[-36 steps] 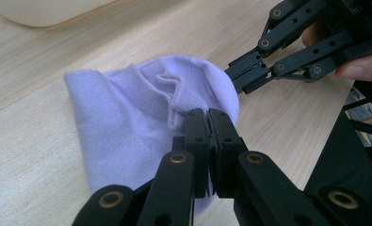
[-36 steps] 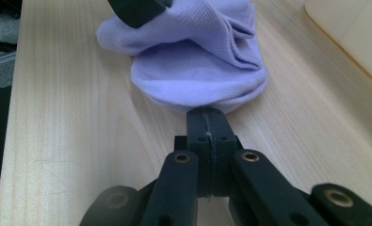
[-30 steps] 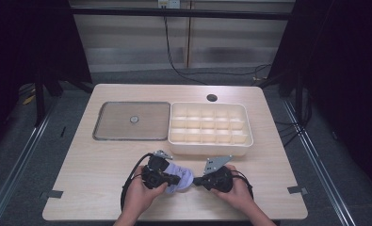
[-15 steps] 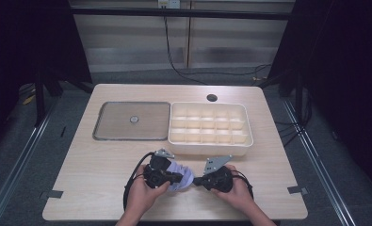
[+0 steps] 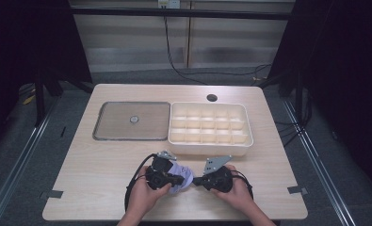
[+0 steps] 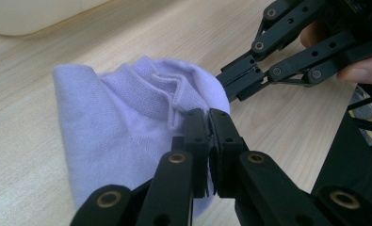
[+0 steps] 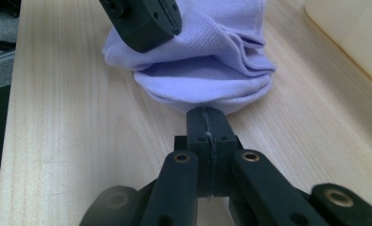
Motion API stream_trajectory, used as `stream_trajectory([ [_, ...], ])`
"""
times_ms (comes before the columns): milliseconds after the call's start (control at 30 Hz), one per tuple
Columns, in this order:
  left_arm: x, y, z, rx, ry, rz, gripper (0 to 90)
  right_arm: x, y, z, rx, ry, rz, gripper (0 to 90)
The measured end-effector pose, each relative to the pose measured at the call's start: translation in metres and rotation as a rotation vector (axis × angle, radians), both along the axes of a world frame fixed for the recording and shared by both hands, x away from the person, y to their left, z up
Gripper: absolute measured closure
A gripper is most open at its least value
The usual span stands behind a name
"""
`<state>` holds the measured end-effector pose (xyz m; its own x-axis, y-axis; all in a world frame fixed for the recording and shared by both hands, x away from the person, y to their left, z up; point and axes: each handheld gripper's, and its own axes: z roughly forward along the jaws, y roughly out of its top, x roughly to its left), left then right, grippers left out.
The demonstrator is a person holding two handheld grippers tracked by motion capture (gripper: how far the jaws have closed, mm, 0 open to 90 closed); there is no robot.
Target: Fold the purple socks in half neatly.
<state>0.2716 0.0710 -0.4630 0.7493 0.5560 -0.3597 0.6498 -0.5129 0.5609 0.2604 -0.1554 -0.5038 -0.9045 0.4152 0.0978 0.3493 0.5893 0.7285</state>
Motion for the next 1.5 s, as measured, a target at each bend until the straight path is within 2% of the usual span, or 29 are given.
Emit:
stream_trajectory([
  [167,-0.0009,-0.0017,-0.0022,-0.005,0.004,0.004,86.5,-0.0002,0.0001,0.0001,0.001,0.003,-0.002,90.0],
  [233,-0.0002,-0.0008,-0.0030,0.011,0.003,-0.019,86.3,-0.0001,-0.0001,0.0002,-0.001,0.002,-0.002,90.0],
  [267,-0.0013,-0.0021,-0.0033,0.001,0.006,-0.004,86.3,-0.0001,-0.0001,0.0003,-0.003,0.000,-0.003,90.0],
  [467,-0.0013,-0.0028,-0.0039,0.005,0.007,-0.003,85.8,-0.0001,0.0000,0.0003,-0.003,0.001,-0.004,90.0],
  [500,-0.0005,-0.0018,-0.0039,0.015,0.004,-0.019,85.8,-0.0001,0.0001,0.0002,0.000,0.003,-0.003,90.0],
  [567,-0.0012,-0.0025,-0.0042,0.004,0.008,-0.005,85.8,-0.0001,-0.0001,0.0004,-0.004,0.003,-0.007,90.0],
  [900,-0.0014,-0.0029,-0.0055,0.007,0.005,-0.007,85.8,0.0004,-0.0008,0.0004,-0.001,0.005,-0.006,89.7],
  [1067,-0.0012,-0.0029,-0.0080,0.026,0.010,-0.021,85.8,0.0001,-0.0006,0.0007,-0.004,0.008,-0.008,89.7],
  [1167,-0.0015,-0.0030,-0.0083,0.020,0.010,-0.016,85.8,0.0003,-0.0019,0.0024,-0.023,0.004,-0.011,89.0],
  [1367,-0.0007,-0.0027,-0.0086,0.023,0.011,-0.023,85.8,0.0008,-0.0042,0.0025,-0.023,0.012,-0.023,89.0],
  [1400,-0.0015,-0.0036,-0.0091,0.014,0.016,-0.008,85.8,0.0007,-0.0043,0.0026,-0.022,0.015,-0.025,89.0],
  [1500,-0.0016,-0.0037,-0.0096,0.015,0.018,-0.008,85.8,0.0007,-0.0042,0.0023,-0.021,0.016,-0.024,89.1],
])
